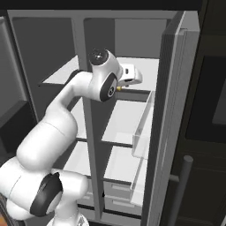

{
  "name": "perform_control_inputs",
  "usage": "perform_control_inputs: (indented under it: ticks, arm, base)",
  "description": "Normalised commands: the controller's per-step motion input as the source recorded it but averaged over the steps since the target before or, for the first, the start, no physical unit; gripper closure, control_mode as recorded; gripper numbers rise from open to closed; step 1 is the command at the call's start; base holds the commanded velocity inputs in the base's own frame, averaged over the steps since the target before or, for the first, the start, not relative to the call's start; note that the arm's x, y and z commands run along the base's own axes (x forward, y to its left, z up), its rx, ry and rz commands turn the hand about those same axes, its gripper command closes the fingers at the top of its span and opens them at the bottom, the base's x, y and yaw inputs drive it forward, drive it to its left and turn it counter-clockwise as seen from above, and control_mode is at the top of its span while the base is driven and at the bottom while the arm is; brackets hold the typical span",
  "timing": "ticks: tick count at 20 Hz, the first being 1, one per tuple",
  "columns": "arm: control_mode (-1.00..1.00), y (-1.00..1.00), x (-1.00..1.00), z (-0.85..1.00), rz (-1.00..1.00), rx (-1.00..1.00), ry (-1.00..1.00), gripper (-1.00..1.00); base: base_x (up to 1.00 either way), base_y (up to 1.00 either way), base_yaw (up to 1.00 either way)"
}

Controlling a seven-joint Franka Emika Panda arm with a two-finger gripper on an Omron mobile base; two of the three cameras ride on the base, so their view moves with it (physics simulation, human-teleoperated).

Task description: Pick up the frozen steak from the freezer, place it on any shelf in the fridge, and close the fridge and freezer doors when done.

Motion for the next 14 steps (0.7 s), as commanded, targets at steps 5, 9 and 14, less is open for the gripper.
perform_control_inputs:
  ticks: [5,9,14]
  arm:
    - [-1.0,-0.4,0.9,-0.15,0.0,0.0,-0.03,1.0]
    - [-1.0,-0.29,0.98,-0.04,0.0,0.02,0.0,1.0]
    - [-1.0,-0.04,0.97,0.0,0.0,0.04,0.0,-1.0]
  base:
    - [0.0,0.0,0.0]
    - [0.0,0.0,0.0]
    - [0.0,0.0,0.0]
